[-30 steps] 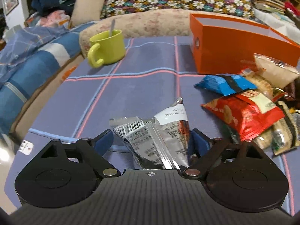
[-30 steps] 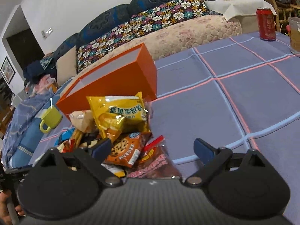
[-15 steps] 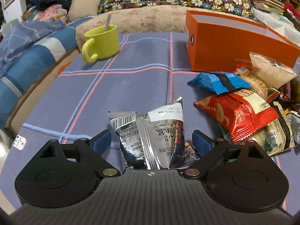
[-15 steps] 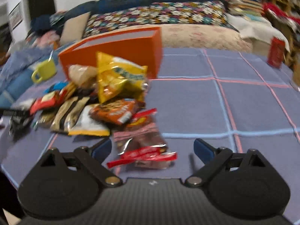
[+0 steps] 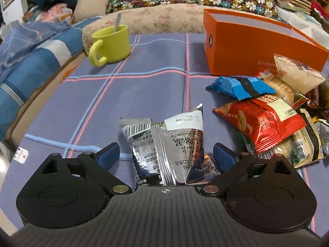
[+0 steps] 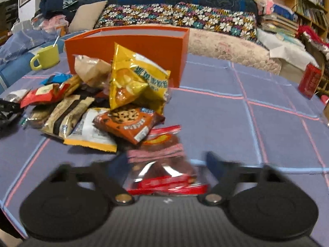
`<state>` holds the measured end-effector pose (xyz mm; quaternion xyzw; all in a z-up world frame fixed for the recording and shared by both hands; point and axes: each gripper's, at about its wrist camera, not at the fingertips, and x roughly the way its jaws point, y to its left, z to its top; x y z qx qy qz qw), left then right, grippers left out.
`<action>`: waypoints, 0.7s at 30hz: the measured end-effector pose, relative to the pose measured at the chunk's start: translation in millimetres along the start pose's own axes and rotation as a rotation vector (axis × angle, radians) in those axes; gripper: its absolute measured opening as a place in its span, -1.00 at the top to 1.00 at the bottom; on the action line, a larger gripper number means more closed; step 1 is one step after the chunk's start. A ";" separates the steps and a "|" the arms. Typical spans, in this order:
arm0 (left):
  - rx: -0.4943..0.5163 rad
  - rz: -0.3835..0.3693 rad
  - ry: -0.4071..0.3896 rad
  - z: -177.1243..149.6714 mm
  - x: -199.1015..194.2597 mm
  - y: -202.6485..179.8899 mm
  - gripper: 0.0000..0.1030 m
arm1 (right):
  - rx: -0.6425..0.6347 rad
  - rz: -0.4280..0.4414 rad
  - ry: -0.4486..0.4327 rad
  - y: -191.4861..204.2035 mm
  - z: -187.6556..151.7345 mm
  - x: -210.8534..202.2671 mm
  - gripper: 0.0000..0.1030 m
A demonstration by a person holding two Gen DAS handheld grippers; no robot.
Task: Organize snacks
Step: 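Grasp the silver foil packet with the left tool while the right tool grasps the red-labelled cake packet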
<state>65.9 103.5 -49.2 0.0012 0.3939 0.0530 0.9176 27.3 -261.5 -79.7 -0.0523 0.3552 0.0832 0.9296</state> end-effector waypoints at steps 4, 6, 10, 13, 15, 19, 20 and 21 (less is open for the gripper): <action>-0.004 -0.025 0.012 -0.4 2.4 0.5 -0.01 | 0.056 0.000 0.005 -6.9 -1.0 0.2 -0.15; 0.007 -0.018 0.023 -1.6 4.8 -1.1 0.12 | 0.101 -0.038 0.007 -16.0 -2.4 -0.5 -0.15; -0.006 -0.002 0.022 -0.7 5.9 1.2 0.10 | 0.180 -0.061 0.006 -35.2 -6.7 -6.0 -0.27; -0.049 -0.025 0.022 0.8 0.5 8.3 -0.14 | 0.206 -0.032 0.005 -37.0 -7.8 -8.1 -0.39; -0.043 -0.027 -0.011 0.9 -7.3 9.1 -0.20 | 0.219 -0.020 -0.011 -38.1 -5.4 -11.2 -0.50; 0.006 0.016 0.010 -2.3 -2.7 5.0 -0.20 | 0.199 -0.025 -0.040 -35.5 -2.1 -16.8 -0.85; 0.005 0.004 0.020 -2.6 -1.7 4.9 -0.20 | 0.192 -0.025 -0.040 -34.5 -1.5 -17.0 -0.85; 0.004 -0.008 0.022 -3.0 -1.5 5.4 -0.21 | 0.187 -0.025 -0.037 -34.1 -1.7 -16.4 -0.85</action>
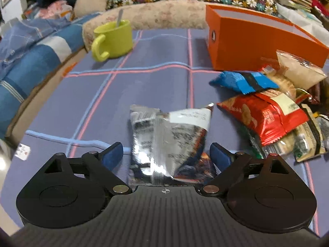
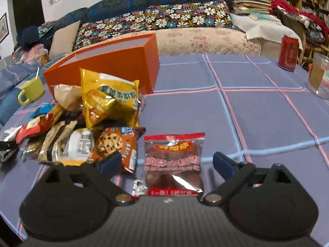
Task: Organize snacks
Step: 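Grasp the silver foil packet with the left tool while the right tool grasps the red-labelled cake packet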
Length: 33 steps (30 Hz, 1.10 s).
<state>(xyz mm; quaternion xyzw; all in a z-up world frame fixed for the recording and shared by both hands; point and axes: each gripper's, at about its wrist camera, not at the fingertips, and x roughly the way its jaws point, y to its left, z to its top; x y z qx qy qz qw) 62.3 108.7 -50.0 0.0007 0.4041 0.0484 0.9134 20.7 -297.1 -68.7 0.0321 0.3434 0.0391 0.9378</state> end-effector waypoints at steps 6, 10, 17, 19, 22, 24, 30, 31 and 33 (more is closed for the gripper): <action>-0.001 0.015 0.017 -0.9 7.1 -0.4 -0.23 | 0.014 0.017 0.045 -0.4 -3.1 10.4 -0.85; -0.016 0.017 0.017 -0.4 8.5 0.5 -0.25 | -0.013 0.002 0.055 3.7 -7.5 17.4 -0.95; -0.024 0.050 0.015 -1.9 10.4 -1.0 -0.50 | -0.065 -0.044 0.019 10.3 -16.0 21.2 -0.99; -0.017 0.054 0.011 -2.2 9.9 -2.2 -0.50 | -0.075 -0.052 0.011 11.7 -17.9 21.5 -0.99; -0.008 0.056 0.010 -2.3 9.9 -3.6 -0.50 | -0.044 -0.046 0.042 8.2 -9.9 21.9 -0.99; -0.006 0.047 0.010 -2.2 10.0 -3.1 -0.49 | -0.004 -0.027 0.018 3.6 -7.8 18.3 -0.99; -0.048 0.007 0.024 -1.3 13.8 5.6 -0.50 | -0.066 -0.028 0.023 11.5 -9.1 23.7 -0.84; -0.059 -0.003 0.027 -1.0 14.7 7.3 -0.48 | -0.081 -0.030 0.010 13.2 -9.1 21.9 -0.51; -0.057 -0.015 0.008 -0.4 12.2 7.7 0.05 | -0.101 -0.033 0.001 13.9 -7.7 19.1 -0.15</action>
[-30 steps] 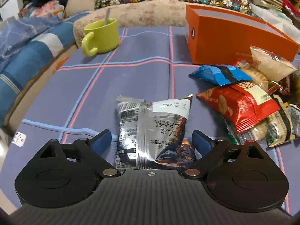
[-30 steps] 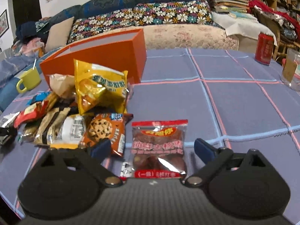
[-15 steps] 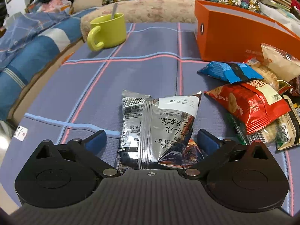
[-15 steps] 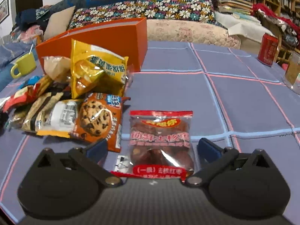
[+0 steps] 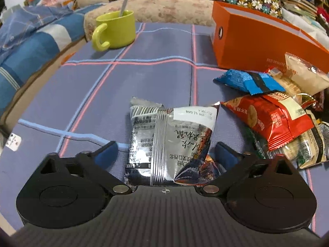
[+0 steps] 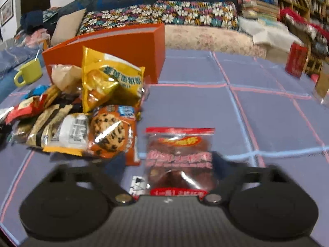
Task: Organize snacks
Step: 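Grasp the silver foil packet with the left tool while the right tool grasps the red-labelled cake packet, then carry both packets into the orange box and open both tools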
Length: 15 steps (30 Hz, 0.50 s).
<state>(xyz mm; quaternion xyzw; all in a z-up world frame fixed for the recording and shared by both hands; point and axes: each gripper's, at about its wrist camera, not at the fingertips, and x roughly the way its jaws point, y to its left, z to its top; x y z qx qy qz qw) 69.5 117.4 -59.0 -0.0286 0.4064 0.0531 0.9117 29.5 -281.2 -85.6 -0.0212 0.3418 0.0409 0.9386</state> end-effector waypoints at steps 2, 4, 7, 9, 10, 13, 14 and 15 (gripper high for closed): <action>0.023 -0.014 -0.024 0.1 -5.2 -2.8 0.49 | 0.003 0.006 0.002 -1.9 -1.0 -1.9 -0.15; 0.032 -0.010 -0.030 -1.6 -6.4 -4.5 0.55 | -0.002 0.004 0.004 -3.3 -3.1 -4.9 -0.15; 0.032 -0.014 -0.025 -2.7 -8.9 -2.7 0.57 | 0.009 0.001 0.006 -8.9 -7.1 -10.8 -0.15; 0.026 -0.024 -0.016 -2.7 -8.1 0.5 0.50 | 0.010 -0.003 0.005 -13.0 -11.4 -14.8 -0.16; 0.024 -0.022 -0.013 -2.5 -7.7 0.9 0.44 | 0.010 -0.005 0.004 -14.5 -13.0 -16.3 -0.17; 0.030 0.019 0.008 -3.9 -6.0 -3.4 -0.25 | 0.020 -0.005 0.008 -16.6 -15.2 -18.6 -0.30; 0.040 0.029 0.007 -4.5 -5.7 -6.7 -0.25 | 0.029 0.002 0.009 -16.7 -14.8 -18.0 -0.31; 0.057 0.032 0.002 -5.2 -6.4 -10.1 -0.29 | 0.033 0.007 0.009 -16.3 -14.2 -17.6 -0.32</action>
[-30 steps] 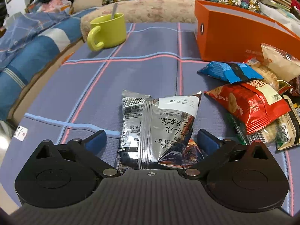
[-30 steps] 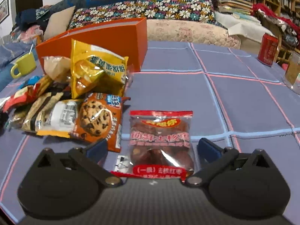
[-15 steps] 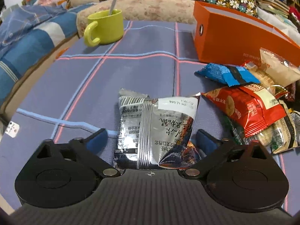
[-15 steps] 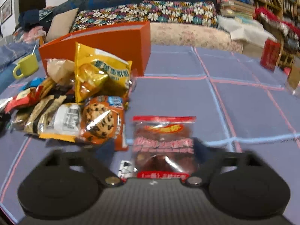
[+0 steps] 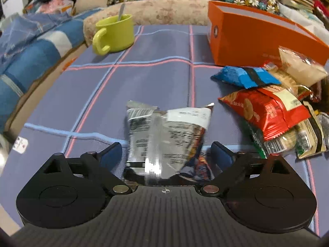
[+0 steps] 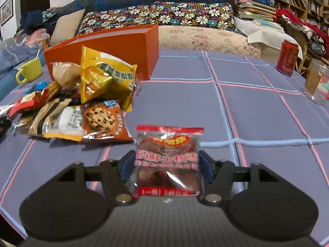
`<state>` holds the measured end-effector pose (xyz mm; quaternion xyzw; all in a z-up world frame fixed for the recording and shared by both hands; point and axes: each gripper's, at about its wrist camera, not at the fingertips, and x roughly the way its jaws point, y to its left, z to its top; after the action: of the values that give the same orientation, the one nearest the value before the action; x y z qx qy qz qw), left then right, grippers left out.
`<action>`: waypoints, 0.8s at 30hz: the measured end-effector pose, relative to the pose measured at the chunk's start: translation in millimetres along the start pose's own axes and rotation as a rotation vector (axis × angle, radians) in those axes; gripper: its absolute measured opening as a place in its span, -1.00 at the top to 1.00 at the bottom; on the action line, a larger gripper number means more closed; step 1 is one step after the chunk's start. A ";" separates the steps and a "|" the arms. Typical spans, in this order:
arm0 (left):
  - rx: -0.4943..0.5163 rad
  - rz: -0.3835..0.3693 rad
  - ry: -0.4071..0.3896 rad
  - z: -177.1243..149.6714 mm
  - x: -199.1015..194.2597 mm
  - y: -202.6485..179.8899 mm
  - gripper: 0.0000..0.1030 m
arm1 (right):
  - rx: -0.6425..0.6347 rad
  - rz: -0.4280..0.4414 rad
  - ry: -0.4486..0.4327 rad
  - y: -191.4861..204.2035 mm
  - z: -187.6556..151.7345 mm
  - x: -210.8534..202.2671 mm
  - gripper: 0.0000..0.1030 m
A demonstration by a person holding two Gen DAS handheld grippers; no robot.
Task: Organize snacks
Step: 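Carry both packets into the orange box and open both tools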
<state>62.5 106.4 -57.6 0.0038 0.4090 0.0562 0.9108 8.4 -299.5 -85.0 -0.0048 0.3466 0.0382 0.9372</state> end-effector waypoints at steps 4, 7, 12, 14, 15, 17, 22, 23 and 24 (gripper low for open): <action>0.051 0.006 -0.020 -4.6 -1.0 -8.8 -0.44 | -0.037 -0.012 0.003 8.4 0.2 4.4 -0.40; 0.016 -0.060 -0.027 -6.0 -1.6 -1.2 0.05 | -0.043 -0.014 -0.011 8.1 -2.4 3.5 -0.36; -0.073 -0.100 -0.026 -1.9 -6.5 18.1 0.63 | -0.039 -0.008 -0.015 4.5 -5.1 -3.3 -0.14; -0.127 -0.136 -0.043 0.8 -14.1 32.2 0.63 | -0.011 0.002 -0.012 -0.1 -5.7 -7.4 -0.13; -0.137 -0.137 -0.061 1.2 -19.7 37.0 0.63 | 0.013 0.006 -0.018 -4.2 -6.2 -11.5 -0.13; -0.143 -0.114 -0.097 2.6 -27.9 44.4 0.63 | 0.060 0.008 -0.050 -14.3 -6.8 -23.6 -0.13; -0.208 -0.161 -0.094 10.7 -32.7 53.1 0.63 | 0.284 0.053 -0.132 -49.9 -8.5 -45.3 -0.13; -0.203 -0.171 -0.101 13.6 -34.7 50.0 0.63 | 0.314 0.070 -0.135 -53.3 -6.5 -44.6 -0.14; -0.192 -0.179 -0.109 18.7 -37.3 44.8 0.62 | 0.325 0.080 -0.139 -52.7 -3.4 -43.4 -0.14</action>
<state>47.4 147.7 -15.0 -0.1168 0.3503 0.0131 0.9292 -22.7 -355.1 -60.3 0.1630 0.2825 0.0192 0.9451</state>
